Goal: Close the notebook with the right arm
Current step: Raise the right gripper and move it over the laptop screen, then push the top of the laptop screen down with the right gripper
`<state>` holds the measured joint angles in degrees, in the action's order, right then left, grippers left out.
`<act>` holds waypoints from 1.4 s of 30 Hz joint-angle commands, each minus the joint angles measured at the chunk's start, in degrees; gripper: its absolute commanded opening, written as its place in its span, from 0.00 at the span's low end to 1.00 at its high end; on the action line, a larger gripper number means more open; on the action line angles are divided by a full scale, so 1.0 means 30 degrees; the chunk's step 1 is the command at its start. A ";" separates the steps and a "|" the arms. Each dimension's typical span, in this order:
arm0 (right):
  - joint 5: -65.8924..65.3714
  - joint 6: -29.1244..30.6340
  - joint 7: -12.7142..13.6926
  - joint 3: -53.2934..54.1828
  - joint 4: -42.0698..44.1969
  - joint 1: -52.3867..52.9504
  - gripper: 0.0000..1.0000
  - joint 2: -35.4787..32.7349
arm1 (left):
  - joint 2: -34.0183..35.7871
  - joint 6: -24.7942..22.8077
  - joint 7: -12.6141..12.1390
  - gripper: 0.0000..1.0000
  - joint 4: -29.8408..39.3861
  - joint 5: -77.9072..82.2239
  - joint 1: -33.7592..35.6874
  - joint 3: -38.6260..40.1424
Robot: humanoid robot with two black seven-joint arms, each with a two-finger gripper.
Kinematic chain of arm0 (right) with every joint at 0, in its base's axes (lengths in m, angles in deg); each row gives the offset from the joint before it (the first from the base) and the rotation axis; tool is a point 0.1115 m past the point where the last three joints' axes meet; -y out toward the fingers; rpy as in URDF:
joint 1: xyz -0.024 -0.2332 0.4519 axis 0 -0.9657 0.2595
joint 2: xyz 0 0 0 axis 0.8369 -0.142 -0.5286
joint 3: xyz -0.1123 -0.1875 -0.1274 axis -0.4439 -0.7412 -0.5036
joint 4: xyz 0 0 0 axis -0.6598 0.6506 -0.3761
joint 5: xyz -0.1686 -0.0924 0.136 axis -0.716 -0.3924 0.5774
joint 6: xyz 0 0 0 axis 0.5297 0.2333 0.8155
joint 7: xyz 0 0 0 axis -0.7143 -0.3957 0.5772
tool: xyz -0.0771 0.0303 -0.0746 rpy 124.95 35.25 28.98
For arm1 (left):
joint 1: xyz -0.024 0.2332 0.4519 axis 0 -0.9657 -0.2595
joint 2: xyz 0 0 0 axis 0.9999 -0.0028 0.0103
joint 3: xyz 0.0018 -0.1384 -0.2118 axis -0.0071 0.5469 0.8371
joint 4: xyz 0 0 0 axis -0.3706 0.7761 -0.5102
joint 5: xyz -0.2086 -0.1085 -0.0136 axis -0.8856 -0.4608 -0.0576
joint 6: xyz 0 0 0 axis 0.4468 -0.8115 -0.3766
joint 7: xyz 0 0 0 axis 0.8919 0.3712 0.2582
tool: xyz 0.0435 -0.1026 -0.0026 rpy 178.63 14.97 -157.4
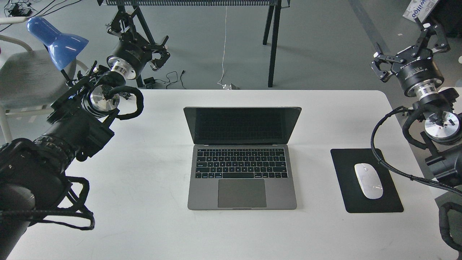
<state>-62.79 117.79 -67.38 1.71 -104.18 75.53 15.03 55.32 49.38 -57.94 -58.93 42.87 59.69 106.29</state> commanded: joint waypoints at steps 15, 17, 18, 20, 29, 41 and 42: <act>-0.0233 -0.0922 0.0232 -0.8376 -0.0313 0.3489 1.00 -0.0073 | -0.0032 0.0000 -0.0099 1.00 0.0000 0.0033 -0.0032 -0.0029; -0.0204 -0.1275 0.0962 -0.9784 -0.0576 0.4106 1.00 -0.0044 | -0.0032 0.0000 -0.0099 1.00 0.0000 0.0033 -0.0032 -0.0029; -0.0204 -0.1305 0.1198 -1.0284 -0.0809 0.4283 1.00 -0.0043 | -0.0032 0.0000 -0.0099 1.00 0.0000 0.0033 -0.0032 -0.0029; -0.0291 -0.1306 0.1493 -1.1192 -0.1686 0.4431 1.00 -0.0043 | -0.0032 0.0000 -0.0099 1.00 0.0000 0.0033 -0.0032 -0.0029; -0.0350 -0.2096 0.1698 -1.5180 -0.6080 0.4402 1.00 -0.1302 | -0.0032 0.0000 -0.0099 1.00 0.0000 0.0033 -0.0032 -0.0029; -0.0437 -0.2595 0.1728 -1.6762 -1.0037 0.3992 1.00 -0.3294 | -0.0032 0.0000 -0.0099 1.00 0.0000 0.0033 -0.0032 -0.0029; -0.0583 -0.2595 0.1728 -1.6966 -1.0330 0.3876 1.00 -0.3411 | -0.0032 0.0000 -0.0099 1.00 0.0000 0.0033 -0.0032 -0.0029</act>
<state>-63.97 110.00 -62.19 -47.83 -132.91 87.71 5.81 55.24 49.38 -58.24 -58.93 42.97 59.59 106.20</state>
